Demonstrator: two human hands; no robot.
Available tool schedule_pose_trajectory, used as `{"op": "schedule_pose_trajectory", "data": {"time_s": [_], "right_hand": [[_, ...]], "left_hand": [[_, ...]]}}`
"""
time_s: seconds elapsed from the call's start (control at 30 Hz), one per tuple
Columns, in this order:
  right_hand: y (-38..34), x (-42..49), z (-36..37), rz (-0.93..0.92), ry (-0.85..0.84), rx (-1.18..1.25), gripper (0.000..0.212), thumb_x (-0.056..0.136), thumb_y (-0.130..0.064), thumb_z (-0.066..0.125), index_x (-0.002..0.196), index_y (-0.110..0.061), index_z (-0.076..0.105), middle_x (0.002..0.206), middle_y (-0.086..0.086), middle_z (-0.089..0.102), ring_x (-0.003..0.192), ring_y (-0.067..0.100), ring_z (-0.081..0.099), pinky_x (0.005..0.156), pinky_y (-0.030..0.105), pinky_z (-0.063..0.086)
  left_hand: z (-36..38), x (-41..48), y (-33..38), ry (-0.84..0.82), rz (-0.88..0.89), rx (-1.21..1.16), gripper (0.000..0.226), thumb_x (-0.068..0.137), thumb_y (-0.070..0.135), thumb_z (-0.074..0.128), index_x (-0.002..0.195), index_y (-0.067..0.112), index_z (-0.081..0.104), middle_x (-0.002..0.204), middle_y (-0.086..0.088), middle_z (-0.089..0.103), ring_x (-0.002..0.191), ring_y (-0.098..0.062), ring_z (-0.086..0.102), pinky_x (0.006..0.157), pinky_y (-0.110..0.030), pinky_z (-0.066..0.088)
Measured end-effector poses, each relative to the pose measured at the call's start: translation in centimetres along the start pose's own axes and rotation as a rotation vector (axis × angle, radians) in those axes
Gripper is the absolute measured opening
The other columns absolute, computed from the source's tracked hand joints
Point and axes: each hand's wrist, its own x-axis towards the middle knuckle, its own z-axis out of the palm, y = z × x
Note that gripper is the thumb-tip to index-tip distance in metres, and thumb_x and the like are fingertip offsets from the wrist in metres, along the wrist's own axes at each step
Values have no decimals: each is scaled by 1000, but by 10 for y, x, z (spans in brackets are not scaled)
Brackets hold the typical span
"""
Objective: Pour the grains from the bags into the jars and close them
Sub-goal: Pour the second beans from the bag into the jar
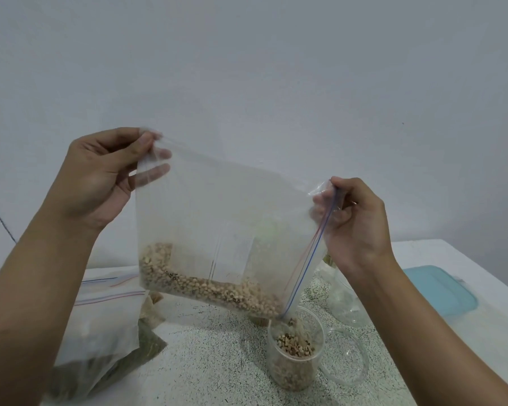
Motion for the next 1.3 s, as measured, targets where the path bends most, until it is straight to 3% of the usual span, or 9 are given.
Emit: {"op": "schedule_pose_trajectory", "data": {"time_s": [0.07, 0.17, 0.23, 0.9, 1.03, 1.3], "right_hand": [[0, 1, 1, -2, -4, 7, 33, 91, -7, 59, 59, -15, 58, 65, 1, 55, 60, 15, 61, 56, 24, 43], [1, 1, 2, -6, -12, 3, 37, 91, -7, 58, 55, -16, 57, 65, 1, 55, 60, 15, 60, 56, 24, 42], [1, 0, 3, -5, -17, 1, 37, 92, -7, 57, 55, -16, 57, 65, 1, 55, 60, 15, 59, 57, 25, 41], [-3, -6, -1, 10, -9, 25, 37, 92, -8, 56, 55, -17, 59, 63, -1, 55, 61, 14, 59, 55, 22, 42], [-3, -4, -4, 3, 2, 19, 31, 90, -8, 58, 61, -16, 56, 66, 0, 53, 62, 14, 59, 54, 22, 42], [-4, -2, -14, -13, 34, -6, 27, 91, -8, 57, 65, -15, 56, 66, 0, 54, 62, 14, 59, 55, 24, 41]], "left_hand": [[0, 0, 1, 4, 2, 10, 23, 90, 15, 62, 107, 0, 67, 92, 4, 75, 84, -14, 73, 80, -32, 62], [-2, 0, 2, -23, 5, 5, 14, 87, 18, 65, 85, 17, 79, 94, 4, 75, 86, -15, 73, 81, -34, 62], [-2, -1, 3, -28, 8, 3, 17, 88, 17, 64, 81, 19, 80, 94, 4, 75, 86, -14, 73, 80, -33, 62], [5, -5, 9, -43, -7, -11, 18, 85, 18, 65, 77, 21, 81, 92, 5, 74, 84, -14, 73, 77, -31, 62], [7, -6, 8, -58, -14, -20, 11, 75, 27, 73, 77, 21, 81, 91, 5, 74, 84, -13, 73, 78, -32, 62], [15, -7, 2, -56, -39, -26, 20, 87, 15, 63, 78, 19, 81, 91, 2, 73, 83, -15, 74, 76, -32, 62]]}}
